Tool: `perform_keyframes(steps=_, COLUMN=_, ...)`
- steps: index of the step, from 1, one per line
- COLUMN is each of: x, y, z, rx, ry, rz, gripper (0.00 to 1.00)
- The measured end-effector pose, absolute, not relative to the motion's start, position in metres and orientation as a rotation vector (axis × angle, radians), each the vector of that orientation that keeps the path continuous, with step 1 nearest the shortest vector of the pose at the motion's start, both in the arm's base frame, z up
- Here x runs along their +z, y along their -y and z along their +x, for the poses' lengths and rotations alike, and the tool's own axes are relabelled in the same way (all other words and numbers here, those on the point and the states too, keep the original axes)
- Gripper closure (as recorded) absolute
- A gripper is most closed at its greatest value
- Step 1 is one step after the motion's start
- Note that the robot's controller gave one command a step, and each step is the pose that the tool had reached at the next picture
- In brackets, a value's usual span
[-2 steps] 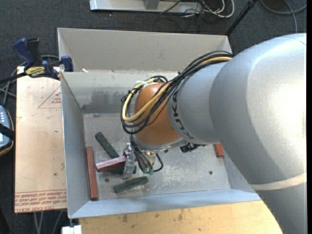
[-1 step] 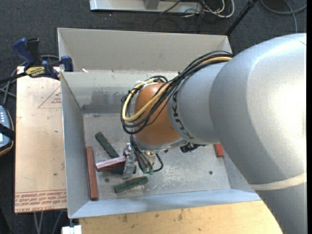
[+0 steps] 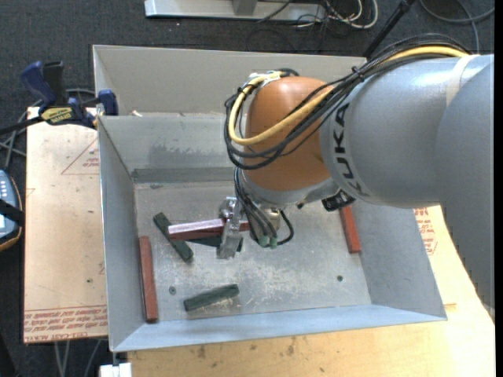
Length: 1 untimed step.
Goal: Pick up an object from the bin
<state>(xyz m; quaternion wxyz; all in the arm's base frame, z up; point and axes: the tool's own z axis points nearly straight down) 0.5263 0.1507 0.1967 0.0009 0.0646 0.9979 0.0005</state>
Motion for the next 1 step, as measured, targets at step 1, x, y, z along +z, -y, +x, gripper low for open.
perform_keyframes(steps=1, x=0.1965, y=-0.1507, z=0.5262, rx=0.001, ry=-3.134, rz=0.202, gripper=1.00)
